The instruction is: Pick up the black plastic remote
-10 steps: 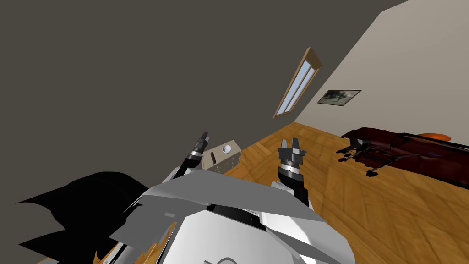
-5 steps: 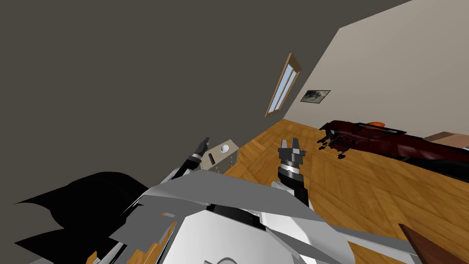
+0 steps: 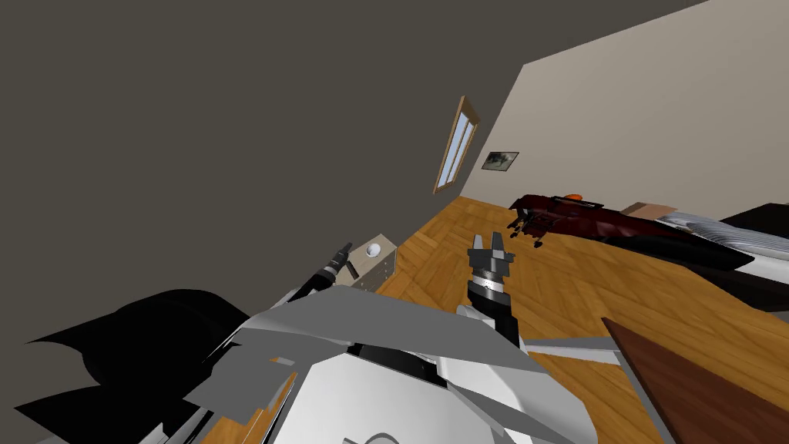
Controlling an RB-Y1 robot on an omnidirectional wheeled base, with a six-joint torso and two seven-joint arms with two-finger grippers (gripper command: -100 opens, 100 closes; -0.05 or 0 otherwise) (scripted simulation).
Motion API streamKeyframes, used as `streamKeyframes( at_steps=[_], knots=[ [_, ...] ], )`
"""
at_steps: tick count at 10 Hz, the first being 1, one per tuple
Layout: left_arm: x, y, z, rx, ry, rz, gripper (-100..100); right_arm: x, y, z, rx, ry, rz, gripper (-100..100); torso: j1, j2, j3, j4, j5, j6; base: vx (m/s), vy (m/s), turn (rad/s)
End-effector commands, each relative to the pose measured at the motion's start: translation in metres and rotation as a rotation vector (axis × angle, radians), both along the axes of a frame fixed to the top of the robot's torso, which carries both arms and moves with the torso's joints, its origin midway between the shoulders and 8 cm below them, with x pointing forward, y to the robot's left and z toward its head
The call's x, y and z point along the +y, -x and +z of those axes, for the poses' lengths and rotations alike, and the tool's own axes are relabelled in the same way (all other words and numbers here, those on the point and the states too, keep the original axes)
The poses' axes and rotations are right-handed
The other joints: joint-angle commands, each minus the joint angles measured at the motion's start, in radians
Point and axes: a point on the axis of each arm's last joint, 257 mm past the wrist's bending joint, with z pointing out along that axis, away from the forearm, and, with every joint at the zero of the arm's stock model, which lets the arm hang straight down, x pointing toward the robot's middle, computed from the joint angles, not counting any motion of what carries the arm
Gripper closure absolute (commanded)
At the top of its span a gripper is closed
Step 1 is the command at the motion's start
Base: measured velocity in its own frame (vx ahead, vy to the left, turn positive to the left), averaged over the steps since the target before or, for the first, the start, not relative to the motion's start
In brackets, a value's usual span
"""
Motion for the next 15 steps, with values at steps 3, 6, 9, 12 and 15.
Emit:
streamKeyframes(
  at_steps=[3, 6, 9, 12, 15],
  knots=[
    [0.016, 0.018, -0.048, 0.155, 0.005, 0.017, -100, 0.0, 0.0, 0.0, 0.0, 0.0, 0.0, 0, -0.001, -0.001, -0.001, 0.0, 0.0, 0.0, -0.02, 0.033, -0.168],
    [0.03, 0.044, -0.097, 0.309, 0.017, 0.033, -100, 0.0, 0.0, 0.0, 0.0, 0.0, 0.0, 0, -0.002, -0.003, -0.001, 0.0, 0.0, -0.001, -0.006, 0.021, -0.187],
    [0.038, 0.064, -0.126, 0.416, 0.023, 0.045, -100, 0.0, 0.0, 0.0, 0.0, 0.0, 0.0, 0, -0.002, -0.003, -0.002, -0.001, 0.0, -0.001, 0.004, 0.023, -0.156],
    [0.05, 0.101, -0.17, 0.581, 0.036, 0.065, -100, 0.0, 0.0, 0.0, 0.0, 0.0, 0.0, 0, -0.002, -0.004, -0.002, -0.001, -0.001, -0.001, 0.015, 0.017, -0.193],
    [0.061, 0.142, -0.207, 0.738, 0.052, 0.085, -100, 0.0, 0.0, 0.0, 0.0, 0.0, 0.0, 0, -0.002, -0.005, -0.003, -0.001, -0.001, -0.001, 0.036, 0.024, -0.226]
  ],
)
